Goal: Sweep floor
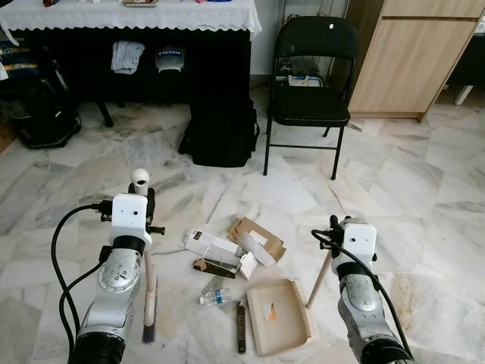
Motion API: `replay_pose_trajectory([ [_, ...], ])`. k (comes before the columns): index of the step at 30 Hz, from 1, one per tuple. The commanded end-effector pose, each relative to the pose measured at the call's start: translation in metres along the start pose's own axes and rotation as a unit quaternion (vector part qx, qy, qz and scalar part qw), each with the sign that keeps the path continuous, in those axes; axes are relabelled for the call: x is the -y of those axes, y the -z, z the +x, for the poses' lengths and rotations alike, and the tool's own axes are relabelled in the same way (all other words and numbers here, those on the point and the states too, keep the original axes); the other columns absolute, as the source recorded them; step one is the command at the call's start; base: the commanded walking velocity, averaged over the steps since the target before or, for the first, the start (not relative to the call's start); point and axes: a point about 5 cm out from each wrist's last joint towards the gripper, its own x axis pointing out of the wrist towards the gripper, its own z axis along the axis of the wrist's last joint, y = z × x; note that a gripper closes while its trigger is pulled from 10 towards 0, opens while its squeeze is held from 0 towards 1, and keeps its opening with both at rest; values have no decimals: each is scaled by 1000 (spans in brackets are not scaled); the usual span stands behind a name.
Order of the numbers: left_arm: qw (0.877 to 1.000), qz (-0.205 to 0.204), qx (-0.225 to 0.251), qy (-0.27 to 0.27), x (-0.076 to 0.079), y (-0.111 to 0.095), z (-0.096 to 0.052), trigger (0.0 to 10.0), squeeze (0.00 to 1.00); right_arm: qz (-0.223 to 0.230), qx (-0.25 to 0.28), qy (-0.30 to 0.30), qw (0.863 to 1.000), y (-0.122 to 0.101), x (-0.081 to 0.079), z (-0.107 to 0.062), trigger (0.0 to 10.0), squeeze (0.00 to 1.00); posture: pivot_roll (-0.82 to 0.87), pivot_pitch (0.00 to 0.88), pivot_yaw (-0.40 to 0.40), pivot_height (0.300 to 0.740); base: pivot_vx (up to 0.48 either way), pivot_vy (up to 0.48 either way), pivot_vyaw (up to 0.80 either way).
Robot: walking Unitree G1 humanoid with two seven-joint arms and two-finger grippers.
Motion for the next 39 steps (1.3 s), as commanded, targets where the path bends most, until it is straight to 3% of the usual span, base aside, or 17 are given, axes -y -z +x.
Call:
replay_pose_trajectory([
  [1, 1000, 14, 4, 4, -5, -3, -1, 10000, 0, 8, 12, 2, 1000, -4, -1, 2, 10000, 0, 119, 97, 17, 740, 0, 0, 0],
  [21, 999, 34, -22, 17, -21, 1, -13, 10000, 0, 0, -31, -2, 1000, 20, -7, -15, 10000, 0, 152, 134, 36, 740, 0, 0, 0],
  [28, 996, 52, -64, 35, -20, 7, -17, 10000, 0, -22, -51, 10, 998, 31, 2, -22, 10000, 0, 148, 140, 29, 740, 0, 0, 0],
  [36, 988, 89, -114, 62, -20, 8, -9, 10000, 0, -33, -61, 12, 998, 35, 5, -25, 10000, 0, 141, 136, 16, 740, 0, 0, 0],
  [39, 985, 83, -127, 77, -17, 9, -7, 10000, 0, -35, -62, 12, 997, 34, 6, -24, 10000, 0, 136, 133, 14, 740, 0, 0, 0],
])
